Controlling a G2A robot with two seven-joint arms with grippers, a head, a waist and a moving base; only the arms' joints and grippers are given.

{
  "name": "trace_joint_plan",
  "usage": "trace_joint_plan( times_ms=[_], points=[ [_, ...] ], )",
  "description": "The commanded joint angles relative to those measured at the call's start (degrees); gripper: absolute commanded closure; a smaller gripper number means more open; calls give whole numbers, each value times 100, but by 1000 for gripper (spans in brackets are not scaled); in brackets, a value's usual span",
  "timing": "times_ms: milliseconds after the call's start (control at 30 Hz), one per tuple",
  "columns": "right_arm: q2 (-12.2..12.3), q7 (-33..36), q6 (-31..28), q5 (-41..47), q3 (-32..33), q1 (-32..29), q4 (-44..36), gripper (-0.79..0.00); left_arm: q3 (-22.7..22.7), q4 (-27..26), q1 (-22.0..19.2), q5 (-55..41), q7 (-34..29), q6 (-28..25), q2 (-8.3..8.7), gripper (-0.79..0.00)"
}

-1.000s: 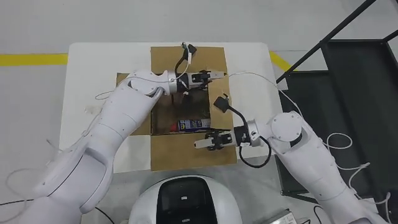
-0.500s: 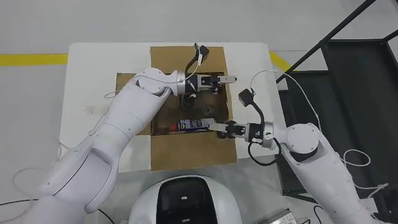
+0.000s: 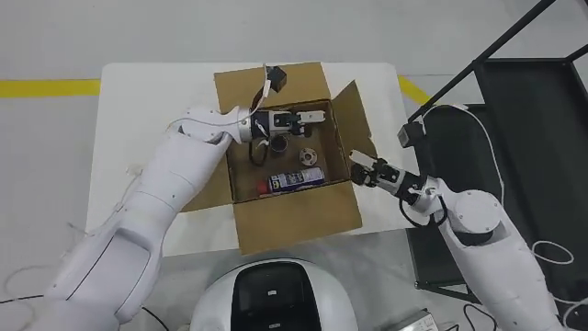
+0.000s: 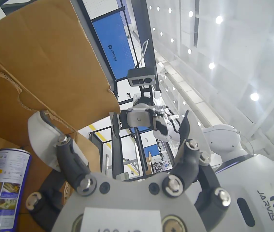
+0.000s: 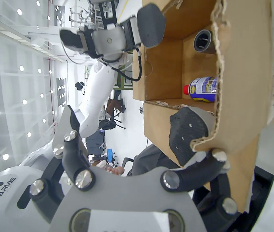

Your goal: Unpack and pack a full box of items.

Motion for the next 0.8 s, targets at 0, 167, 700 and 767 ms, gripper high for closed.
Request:
trace_joint_plan(
  times_ms=[0,167,700,767],
  points=[
    [-14,-236,-125,47,56,-48,59,-785,-205,-306,214,120,-50,1,142,-785],
    [-49,-650,-223,140,73,23,264,-785,-735,-1145,762,480,-48,130,466,-785],
    [-259,-1995,468,-663,-977,1322,1577,-785,-2364,-3628,2616,1161,-122,959,1192,-785],
    [-286,-2112,614,-805,-1112,1446,1708,-785,-2494,-3738,2727,1142,-130,971,1235,-785]
  ],
)
